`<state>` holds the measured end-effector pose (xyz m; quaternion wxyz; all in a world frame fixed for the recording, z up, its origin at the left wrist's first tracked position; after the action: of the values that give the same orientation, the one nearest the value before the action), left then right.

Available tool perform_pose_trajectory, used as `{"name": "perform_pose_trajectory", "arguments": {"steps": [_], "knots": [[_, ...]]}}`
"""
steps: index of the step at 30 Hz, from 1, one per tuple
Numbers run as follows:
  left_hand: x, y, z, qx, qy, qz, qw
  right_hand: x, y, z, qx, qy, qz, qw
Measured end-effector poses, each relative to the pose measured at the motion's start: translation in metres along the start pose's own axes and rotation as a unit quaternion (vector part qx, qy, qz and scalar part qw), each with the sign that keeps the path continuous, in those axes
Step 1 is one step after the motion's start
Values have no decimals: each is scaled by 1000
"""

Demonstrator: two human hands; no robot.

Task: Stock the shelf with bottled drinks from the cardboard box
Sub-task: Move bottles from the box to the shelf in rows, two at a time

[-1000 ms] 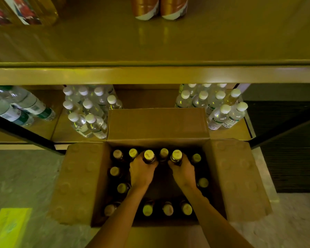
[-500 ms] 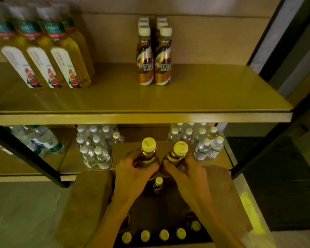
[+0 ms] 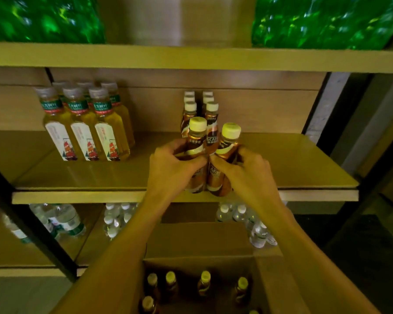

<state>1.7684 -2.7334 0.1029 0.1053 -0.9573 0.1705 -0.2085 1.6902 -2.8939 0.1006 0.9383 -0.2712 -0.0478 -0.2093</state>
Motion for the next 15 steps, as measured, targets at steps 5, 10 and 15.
{"name": "perform_pose_trajectory", "arguments": {"steps": [5, 10, 15], "knots": [[24, 3, 16, -7, -13, 2, 1000, 27, 6, -4, -7, 13, 18, 1000], [33, 8, 34, -23, -17, 3, 1000, 45, 16, -16, 2, 30, 35, 999], [36, 8, 42, -29, -2, -8, 1000, 54, 21, -25, 48, 31, 63, 996]]}}
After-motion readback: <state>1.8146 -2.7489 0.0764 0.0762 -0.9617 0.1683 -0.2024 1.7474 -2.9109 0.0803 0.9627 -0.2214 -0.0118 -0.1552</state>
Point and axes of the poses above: each hand's wrist, its own x-axis towards the middle knuckle, its own y-axis out of the palm, z = x × y, the point moved 5 cm from there along x, towards the middle knuckle, and after that the axes turned 8 degrees about z, right-handed, at the moved point
